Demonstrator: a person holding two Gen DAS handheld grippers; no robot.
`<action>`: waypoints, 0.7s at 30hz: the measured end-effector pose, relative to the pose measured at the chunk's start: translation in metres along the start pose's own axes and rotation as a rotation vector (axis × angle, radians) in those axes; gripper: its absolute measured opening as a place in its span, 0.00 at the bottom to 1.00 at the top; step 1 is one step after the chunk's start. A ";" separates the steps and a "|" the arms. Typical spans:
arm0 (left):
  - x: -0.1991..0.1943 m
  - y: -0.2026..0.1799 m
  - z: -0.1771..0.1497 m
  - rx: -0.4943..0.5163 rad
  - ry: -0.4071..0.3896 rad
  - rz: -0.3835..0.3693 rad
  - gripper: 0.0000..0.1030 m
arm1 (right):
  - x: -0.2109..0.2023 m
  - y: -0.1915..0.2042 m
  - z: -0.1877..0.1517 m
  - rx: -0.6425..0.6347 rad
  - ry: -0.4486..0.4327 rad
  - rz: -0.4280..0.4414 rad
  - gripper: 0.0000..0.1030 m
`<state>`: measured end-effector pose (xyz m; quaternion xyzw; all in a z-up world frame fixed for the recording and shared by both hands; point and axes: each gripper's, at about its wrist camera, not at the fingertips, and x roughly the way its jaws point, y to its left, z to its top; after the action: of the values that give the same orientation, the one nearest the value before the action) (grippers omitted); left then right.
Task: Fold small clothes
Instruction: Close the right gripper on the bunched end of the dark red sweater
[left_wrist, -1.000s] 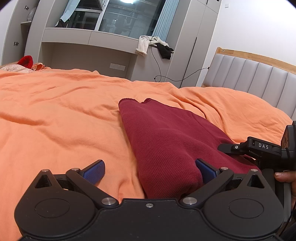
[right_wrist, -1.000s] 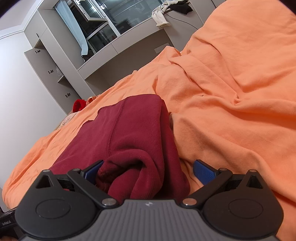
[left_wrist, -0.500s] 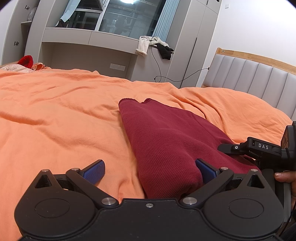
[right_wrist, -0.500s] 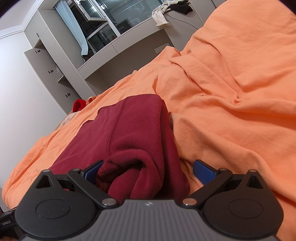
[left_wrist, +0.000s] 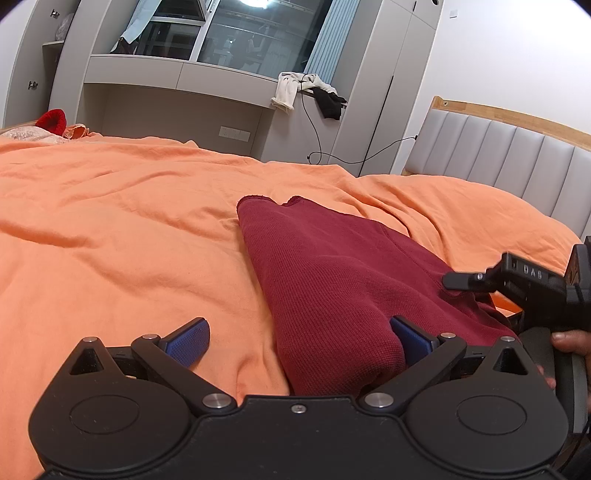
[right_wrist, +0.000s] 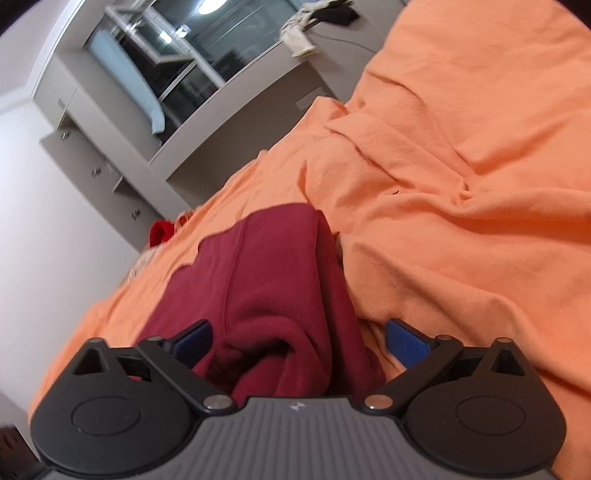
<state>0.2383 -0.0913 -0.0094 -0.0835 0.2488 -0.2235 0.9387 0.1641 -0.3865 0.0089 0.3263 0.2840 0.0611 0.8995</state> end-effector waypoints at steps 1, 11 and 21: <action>0.000 0.000 0.000 0.000 0.000 0.000 1.00 | 0.001 0.001 0.000 0.005 -0.001 -0.009 0.83; 0.000 -0.001 -0.002 -0.008 -0.005 -0.002 1.00 | 0.000 0.055 -0.018 -0.417 -0.095 -0.149 0.47; 0.000 0.000 -0.002 -0.008 -0.005 -0.003 1.00 | 0.004 0.084 -0.039 -0.669 -0.151 -0.237 0.46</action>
<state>0.2376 -0.0916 -0.0107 -0.0884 0.2471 -0.2235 0.9387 0.1523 -0.2988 0.0350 -0.0176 0.2168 0.0216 0.9758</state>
